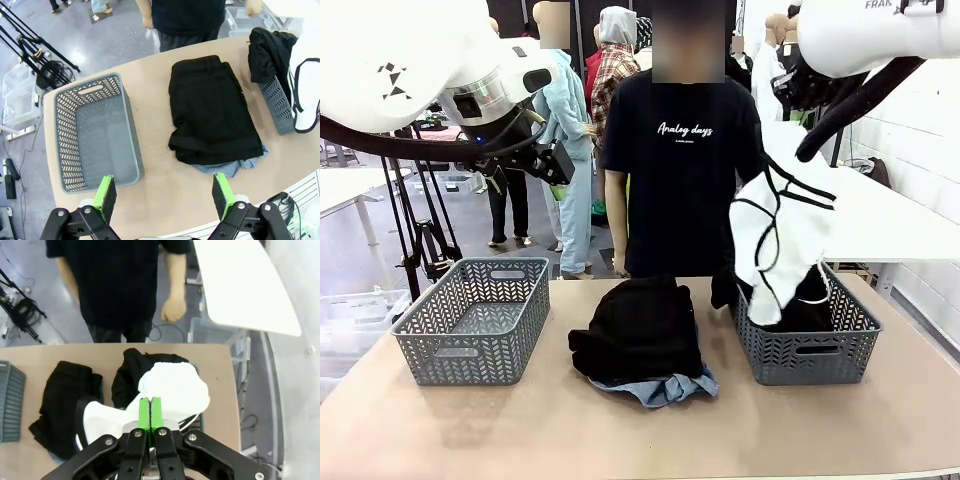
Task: Sort the tops and bottoms.
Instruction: Sort the clothes according to human instructions.
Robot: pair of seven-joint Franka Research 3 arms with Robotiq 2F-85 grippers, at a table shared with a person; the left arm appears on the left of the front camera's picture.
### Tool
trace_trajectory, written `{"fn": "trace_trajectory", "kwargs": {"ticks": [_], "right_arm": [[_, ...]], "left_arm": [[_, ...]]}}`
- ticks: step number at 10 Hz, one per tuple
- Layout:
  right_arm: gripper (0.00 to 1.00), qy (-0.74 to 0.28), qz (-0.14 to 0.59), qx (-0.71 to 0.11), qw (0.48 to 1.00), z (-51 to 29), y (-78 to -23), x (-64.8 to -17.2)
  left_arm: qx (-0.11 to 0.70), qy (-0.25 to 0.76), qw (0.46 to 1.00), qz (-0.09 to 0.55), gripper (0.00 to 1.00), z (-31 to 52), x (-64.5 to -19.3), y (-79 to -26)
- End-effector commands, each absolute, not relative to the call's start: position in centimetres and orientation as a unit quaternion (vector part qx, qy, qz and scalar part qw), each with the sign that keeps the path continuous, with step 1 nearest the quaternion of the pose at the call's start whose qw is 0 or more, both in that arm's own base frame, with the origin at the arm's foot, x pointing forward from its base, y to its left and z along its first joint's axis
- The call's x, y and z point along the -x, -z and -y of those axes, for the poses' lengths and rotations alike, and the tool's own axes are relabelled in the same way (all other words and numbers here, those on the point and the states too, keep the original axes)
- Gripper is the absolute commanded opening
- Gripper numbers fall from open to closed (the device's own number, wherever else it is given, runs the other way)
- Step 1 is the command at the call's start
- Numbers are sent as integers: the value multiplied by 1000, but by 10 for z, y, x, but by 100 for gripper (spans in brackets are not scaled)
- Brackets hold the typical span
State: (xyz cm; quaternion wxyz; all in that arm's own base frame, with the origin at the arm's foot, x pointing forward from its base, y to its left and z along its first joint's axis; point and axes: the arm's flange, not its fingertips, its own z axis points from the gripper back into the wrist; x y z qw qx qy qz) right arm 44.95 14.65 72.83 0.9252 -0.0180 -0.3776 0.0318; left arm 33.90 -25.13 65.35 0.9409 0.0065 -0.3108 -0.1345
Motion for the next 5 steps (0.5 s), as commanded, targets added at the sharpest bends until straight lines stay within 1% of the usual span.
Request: {"fn": "trace_trajectory", "kwargs": {"ticks": [1, 3, 4, 5], "right_arm": [[0, -41, 387, 18, 921, -147, -735, -450], [0, -33, 384, 16, 923, -148, -735, -448], [0, -22, 363, 27, 931, -135, -729, -473], [0, -1, 335, 12, 942, -114, -719, -501]], "left_arm": [[-3, 136, 939, 316, 100, 248, -340, -653], [-3, 136, 939, 316, 100, 248, -340, -653], [-3, 136, 939, 316, 100, 248, -340, -653], [-3, 136, 939, 316, 100, 248, -340, -653]]}}
